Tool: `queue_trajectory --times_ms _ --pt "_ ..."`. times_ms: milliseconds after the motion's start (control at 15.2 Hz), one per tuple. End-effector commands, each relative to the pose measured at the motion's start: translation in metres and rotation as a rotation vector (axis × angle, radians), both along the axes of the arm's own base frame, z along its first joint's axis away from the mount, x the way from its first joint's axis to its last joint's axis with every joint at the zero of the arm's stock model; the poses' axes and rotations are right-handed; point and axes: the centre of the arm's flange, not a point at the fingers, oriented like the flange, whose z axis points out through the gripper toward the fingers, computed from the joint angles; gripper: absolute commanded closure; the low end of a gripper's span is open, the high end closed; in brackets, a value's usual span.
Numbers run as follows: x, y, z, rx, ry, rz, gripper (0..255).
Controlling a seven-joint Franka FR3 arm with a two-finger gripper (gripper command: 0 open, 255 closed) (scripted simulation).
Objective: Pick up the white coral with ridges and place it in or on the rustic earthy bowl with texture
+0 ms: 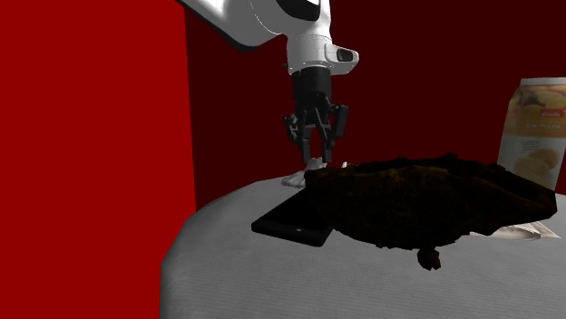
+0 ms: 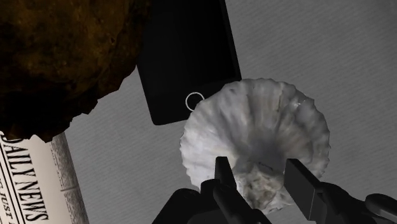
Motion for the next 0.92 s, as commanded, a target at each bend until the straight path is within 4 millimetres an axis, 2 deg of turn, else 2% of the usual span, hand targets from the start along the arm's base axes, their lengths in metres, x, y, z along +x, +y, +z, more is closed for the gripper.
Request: queue_trajectory --times_ms 0,330,858 --pt "0.0 0.0 -0.001 0.0 0.001 0.0 255" --pt "0.0 0.0 -0.001 0.0 0.001 0.0 255" --pt "0.0 0.0 0.041 0.0 0.001 0.0 255"
